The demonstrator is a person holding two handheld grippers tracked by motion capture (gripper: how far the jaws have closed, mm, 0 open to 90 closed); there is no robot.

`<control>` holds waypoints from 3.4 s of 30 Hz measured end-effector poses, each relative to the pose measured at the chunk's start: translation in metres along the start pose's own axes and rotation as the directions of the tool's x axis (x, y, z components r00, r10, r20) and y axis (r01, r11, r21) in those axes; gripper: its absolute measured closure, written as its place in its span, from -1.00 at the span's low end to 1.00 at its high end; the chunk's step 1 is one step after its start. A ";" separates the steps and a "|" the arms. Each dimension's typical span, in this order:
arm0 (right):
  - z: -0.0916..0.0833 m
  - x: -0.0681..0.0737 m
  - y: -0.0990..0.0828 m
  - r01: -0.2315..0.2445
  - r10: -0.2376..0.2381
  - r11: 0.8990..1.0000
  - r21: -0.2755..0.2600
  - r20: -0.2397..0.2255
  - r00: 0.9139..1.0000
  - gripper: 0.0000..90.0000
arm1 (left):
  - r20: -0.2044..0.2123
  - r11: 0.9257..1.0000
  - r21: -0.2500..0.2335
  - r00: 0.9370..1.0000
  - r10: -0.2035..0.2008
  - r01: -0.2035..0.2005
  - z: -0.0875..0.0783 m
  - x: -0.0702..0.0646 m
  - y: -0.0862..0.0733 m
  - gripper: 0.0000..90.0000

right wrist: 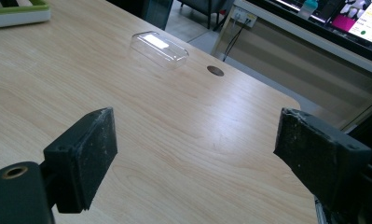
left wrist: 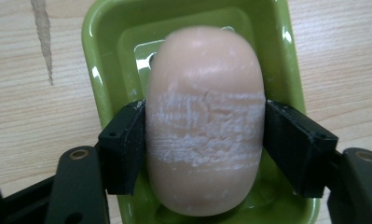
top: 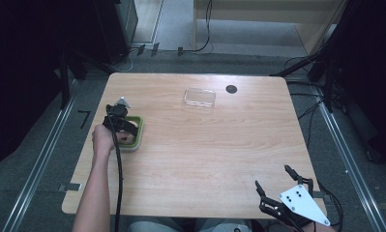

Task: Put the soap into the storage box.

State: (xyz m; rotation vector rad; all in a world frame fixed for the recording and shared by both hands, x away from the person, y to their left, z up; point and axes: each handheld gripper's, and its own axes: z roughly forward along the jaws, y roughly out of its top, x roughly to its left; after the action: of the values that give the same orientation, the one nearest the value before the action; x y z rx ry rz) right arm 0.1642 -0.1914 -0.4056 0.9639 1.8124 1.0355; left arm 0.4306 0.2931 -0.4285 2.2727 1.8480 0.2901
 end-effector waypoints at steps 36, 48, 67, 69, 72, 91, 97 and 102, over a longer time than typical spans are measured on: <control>-0.002 0.001 0.000 0.001 -0.001 1.000 -0.001 0.002 1.000 -0.70 | -0.034 0.993 0.043 0.993 0.112 -0.110 -0.044 -0.030 -0.016 -0.88; -0.002 0.001 0.000 -0.002 0.002 1.000 -0.002 0.001 1.000 -0.70 | -0.039 0.987 0.052 0.988 0.151 -0.149 -0.052 -0.042 -0.030 -0.91; -0.003 0.001 0.000 0.002 -0.002 1.000 -0.009 0.003 1.000 -0.70 | -0.024 0.985 0.073 0.987 0.161 -0.159 -0.055 -0.047 -0.062 -0.91; -0.003 0.001 0.000 0.002 -0.002 1.000 -0.009 0.003 1.000 -0.70 | -0.022 0.985 0.073 0.987 0.158 -0.156 -0.055 -0.047 -0.063 -0.91; -0.003 0.001 0.000 0.001 -0.001 1.000 -0.007 0.002 1.000 -0.70 | -0.021 0.983 0.079 0.986 0.165 -0.163 -0.053 -0.048 -0.069 -0.91; -0.004 0.001 0.000 0.002 -0.002 1.000 -0.010 0.004 1.000 -0.70 | -0.001 0.983 0.111 0.989 0.149 -0.148 -0.045 -0.046 -0.101 -0.92; -0.004 0.002 0.000 0.001 -0.001 1.000 -0.010 0.005 1.000 -0.70 | 0.000 0.986 0.104 0.992 0.128 -0.128 -0.041 -0.046 -0.117 -0.93; -0.002 0.001 0.000 0.003 -0.003 1.000 -0.013 0.004 1.000 -0.70 | 0.008 0.990 0.092 0.994 0.111 -0.111 -0.035 -0.043 -0.134 -0.93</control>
State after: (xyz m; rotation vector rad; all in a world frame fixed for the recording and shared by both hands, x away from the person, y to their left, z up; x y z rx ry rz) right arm 0.1616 -0.1909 -0.4051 0.9544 1.8018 1.0414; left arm 0.2867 0.2785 -0.4327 2.4412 1.7709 0.2220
